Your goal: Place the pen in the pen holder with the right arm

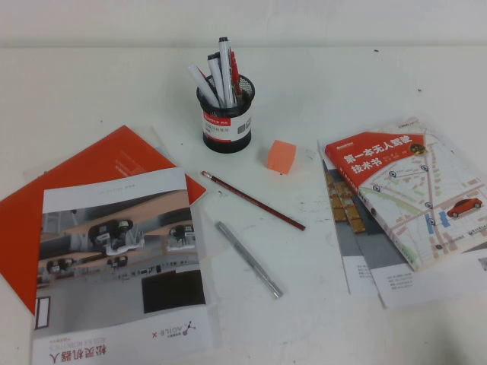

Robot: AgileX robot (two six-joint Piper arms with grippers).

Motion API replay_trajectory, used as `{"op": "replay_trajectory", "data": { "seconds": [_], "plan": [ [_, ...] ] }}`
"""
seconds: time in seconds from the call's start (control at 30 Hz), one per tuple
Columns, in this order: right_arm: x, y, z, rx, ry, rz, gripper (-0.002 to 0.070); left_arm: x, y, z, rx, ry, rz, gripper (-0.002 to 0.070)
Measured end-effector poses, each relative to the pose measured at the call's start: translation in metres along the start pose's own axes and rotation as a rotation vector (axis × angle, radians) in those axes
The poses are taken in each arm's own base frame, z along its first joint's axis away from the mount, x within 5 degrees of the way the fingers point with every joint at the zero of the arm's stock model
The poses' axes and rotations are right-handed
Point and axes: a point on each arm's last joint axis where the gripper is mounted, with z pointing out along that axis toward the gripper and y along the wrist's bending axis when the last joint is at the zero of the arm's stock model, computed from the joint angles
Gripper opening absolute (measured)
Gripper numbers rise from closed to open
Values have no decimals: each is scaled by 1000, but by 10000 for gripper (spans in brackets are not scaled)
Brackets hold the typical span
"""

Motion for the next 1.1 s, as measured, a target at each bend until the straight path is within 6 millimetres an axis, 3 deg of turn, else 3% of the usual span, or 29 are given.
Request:
{"op": "replay_trajectory", "data": {
  "seconds": [0.73, 0.9, 1.1],
  "plan": [
    [-2, 2, 0, -20, -24, 54, -20, 0, 0, 0, 0, 2, 0, -3],
    [-9, 6, -1, -78, -93, 240, -20, 0, 0, 0, 0, 2, 0, -3],
    [-19, 11, -3, -193, -153, 704, -20, 0, 0, 0, 0, 2, 0, -3]
  ]
}}
